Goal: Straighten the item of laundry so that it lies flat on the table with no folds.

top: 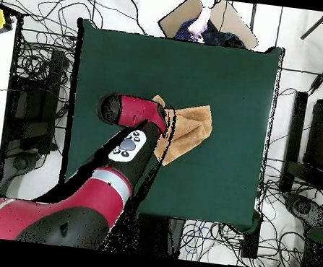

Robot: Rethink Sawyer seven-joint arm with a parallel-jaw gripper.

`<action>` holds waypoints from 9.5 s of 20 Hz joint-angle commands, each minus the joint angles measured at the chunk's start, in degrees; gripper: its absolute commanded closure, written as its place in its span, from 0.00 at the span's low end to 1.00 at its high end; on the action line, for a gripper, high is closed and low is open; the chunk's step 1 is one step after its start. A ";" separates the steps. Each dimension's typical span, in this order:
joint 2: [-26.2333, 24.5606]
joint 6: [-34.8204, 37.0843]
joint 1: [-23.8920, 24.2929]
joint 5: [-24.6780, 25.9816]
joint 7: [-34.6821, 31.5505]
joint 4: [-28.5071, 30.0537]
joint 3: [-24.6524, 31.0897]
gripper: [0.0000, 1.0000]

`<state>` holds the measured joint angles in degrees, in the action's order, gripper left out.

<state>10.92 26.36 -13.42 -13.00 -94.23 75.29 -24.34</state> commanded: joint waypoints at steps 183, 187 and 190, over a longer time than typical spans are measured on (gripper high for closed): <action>1.88 -21.59 -2.60 -11.51 -16.60 20.75 5.11 0.00; 1.68 -21.91 -2.23 -11.75 -16.17 20.61 5.39 0.00; 1.93 -22.46 -1.52 -11.72 -15.77 21.03 6.07 0.00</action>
<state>14.72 5.85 -16.84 -21.08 -94.23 96.11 -25.85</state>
